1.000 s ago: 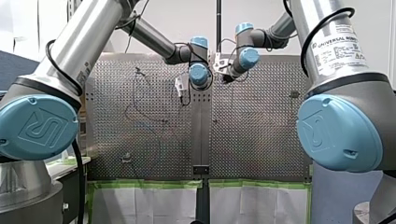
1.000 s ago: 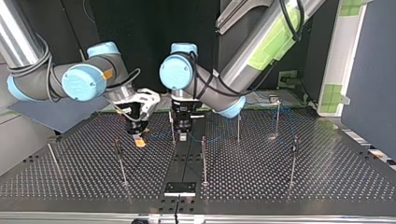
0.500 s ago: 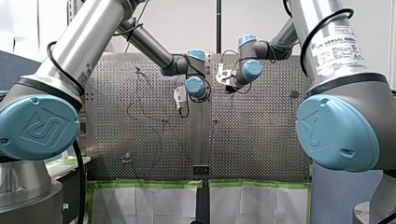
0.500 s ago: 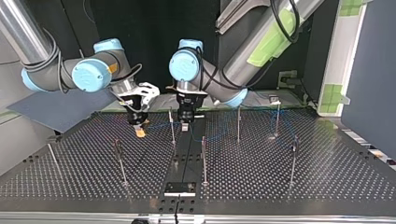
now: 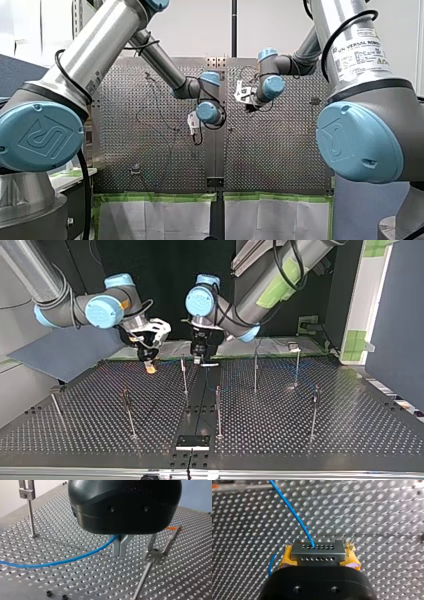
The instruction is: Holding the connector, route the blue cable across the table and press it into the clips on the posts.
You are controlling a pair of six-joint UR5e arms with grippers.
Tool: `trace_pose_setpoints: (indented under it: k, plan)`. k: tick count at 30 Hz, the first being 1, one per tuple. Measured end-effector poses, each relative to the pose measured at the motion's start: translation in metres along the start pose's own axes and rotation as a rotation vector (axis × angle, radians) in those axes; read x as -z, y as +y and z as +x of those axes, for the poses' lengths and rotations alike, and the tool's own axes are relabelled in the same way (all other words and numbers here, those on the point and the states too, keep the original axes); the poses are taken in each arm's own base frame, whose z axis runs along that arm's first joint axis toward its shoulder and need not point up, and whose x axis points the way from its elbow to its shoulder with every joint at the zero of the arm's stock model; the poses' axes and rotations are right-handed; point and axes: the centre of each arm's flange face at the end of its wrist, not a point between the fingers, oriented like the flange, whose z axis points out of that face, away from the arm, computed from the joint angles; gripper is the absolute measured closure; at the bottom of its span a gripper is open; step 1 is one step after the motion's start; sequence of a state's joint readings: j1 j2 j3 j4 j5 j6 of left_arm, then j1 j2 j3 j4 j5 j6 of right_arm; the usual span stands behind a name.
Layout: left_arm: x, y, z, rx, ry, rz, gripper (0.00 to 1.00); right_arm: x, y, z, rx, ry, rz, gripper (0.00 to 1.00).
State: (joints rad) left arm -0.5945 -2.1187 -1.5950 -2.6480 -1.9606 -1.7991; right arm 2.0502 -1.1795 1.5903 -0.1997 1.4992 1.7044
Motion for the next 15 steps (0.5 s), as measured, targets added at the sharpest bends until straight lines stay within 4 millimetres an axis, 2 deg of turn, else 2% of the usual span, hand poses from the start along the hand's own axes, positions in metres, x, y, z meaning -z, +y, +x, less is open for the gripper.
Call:
trace_pose_setpoints:
  k: [8, 15]
  plan:
    - [0.007, 0.017, 0.045, -0.004, 0.043, 0.018, 1.00, 0.004, 0.006, -0.031, -0.003, -0.015, -0.017, 1.00]
    - [0.019, 0.026, 0.071, 0.021, 0.066, 0.054, 1.00, -0.003, 0.016, -0.067, -0.003, -0.059, -0.030, 1.00]
